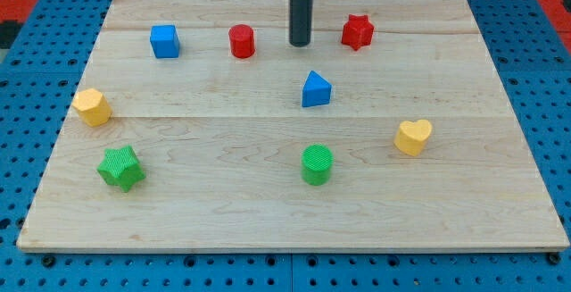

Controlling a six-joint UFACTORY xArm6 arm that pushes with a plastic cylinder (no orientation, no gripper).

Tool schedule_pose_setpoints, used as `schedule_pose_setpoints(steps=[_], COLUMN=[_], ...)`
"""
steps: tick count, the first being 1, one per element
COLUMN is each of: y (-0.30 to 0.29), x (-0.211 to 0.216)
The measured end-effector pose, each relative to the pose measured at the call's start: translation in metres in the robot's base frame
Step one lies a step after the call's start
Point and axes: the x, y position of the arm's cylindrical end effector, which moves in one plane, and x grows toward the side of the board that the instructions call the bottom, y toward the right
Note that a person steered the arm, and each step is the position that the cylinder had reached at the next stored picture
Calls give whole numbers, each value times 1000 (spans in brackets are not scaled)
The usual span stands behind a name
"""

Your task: Push the red star into the yellow heart

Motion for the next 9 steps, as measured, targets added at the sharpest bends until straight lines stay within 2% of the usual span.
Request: schedule_pose_setpoints(steps=[1,2,3,4,5,6,7,8,9], y=[48,110,101,75,44,92,109,102,126], x=[-44,-19,36,0,43,61,90,143,162])
